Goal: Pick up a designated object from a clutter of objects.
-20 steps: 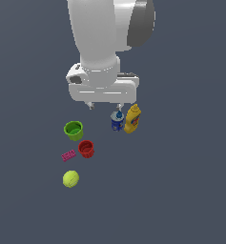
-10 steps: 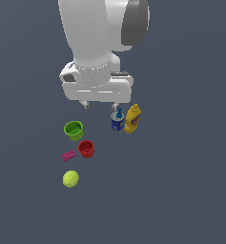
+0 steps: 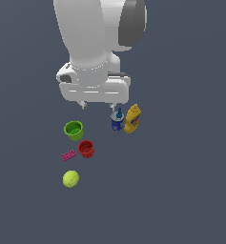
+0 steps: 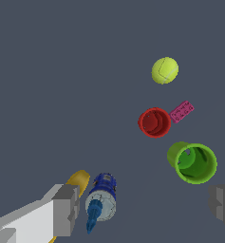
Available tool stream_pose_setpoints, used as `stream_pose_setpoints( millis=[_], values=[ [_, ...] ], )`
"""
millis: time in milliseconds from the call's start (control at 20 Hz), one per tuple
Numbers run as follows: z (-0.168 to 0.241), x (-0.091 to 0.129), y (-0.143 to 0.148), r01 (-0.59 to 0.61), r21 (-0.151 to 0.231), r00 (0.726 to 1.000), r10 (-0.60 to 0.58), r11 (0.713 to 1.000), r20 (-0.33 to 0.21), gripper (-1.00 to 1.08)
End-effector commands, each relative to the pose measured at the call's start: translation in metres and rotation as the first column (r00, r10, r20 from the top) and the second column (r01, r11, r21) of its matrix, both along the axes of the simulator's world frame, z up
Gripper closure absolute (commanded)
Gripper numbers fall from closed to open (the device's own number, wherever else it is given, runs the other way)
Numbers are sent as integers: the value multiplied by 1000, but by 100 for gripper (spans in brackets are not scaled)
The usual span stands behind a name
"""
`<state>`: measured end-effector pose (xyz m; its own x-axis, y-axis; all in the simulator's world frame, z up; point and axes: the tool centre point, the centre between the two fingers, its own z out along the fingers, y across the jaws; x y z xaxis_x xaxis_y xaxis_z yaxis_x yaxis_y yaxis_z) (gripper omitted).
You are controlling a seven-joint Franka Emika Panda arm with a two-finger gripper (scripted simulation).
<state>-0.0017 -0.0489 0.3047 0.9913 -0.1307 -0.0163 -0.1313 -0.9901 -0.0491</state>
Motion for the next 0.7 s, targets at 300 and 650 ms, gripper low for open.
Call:
stream_pose_setpoints(
  millis=[300,650],
  values=[
    [-14,23,-12,-76,-9,997,76,997,4,-92],
    [-40,58,-32,-200,-22,980,200,980,8,-92]
  ],
)
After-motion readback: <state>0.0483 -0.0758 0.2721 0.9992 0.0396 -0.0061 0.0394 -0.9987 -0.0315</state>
